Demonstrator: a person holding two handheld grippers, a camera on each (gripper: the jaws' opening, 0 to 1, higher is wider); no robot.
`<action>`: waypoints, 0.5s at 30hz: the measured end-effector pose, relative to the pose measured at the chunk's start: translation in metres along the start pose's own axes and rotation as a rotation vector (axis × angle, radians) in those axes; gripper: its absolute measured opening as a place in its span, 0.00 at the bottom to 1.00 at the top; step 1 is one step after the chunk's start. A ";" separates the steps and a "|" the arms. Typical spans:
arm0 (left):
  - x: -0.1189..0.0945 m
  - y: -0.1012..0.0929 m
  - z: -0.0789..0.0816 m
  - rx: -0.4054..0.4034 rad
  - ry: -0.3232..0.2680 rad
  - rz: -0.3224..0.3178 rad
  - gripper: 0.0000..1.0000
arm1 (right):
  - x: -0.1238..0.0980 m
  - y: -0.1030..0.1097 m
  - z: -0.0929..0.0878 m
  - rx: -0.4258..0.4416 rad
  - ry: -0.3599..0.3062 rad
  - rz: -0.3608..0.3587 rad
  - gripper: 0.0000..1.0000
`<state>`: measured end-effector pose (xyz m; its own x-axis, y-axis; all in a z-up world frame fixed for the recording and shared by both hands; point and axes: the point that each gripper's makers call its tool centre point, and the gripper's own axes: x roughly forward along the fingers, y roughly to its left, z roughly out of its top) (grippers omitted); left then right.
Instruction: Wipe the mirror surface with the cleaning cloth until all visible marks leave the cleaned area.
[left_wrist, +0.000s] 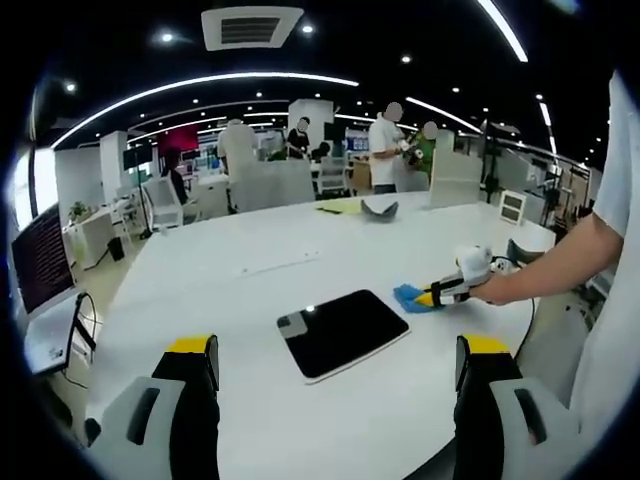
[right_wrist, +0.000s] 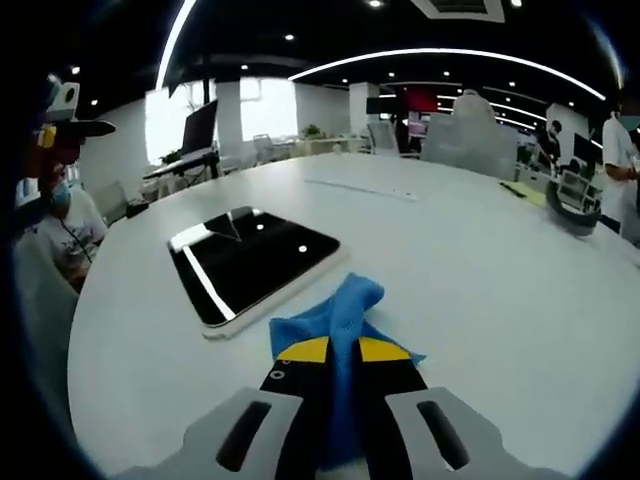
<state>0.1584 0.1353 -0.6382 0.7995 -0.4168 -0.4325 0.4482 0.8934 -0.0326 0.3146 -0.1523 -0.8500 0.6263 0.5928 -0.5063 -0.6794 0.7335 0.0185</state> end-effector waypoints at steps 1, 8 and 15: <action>0.001 0.001 0.000 -0.002 -0.002 -0.001 0.99 | 0.000 0.000 0.000 0.001 0.000 -0.002 0.04; 0.002 0.001 0.002 0.006 -0.005 -0.006 0.99 | 0.000 -0.002 0.001 0.042 -0.006 -0.025 0.03; 0.000 0.000 0.002 -0.001 -0.011 -0.010 0.99 | -0.006 -0.012 0.011 0.102 -0.027 -0.062 0.03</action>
<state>0.1594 0.1349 -0.6365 0.7993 -0.4279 -0.4220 0.4560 0.8892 -0.0379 0.3233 -0.1606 -0.8377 0.6768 0.5534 -0.4855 -0.5977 0.7980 0.0764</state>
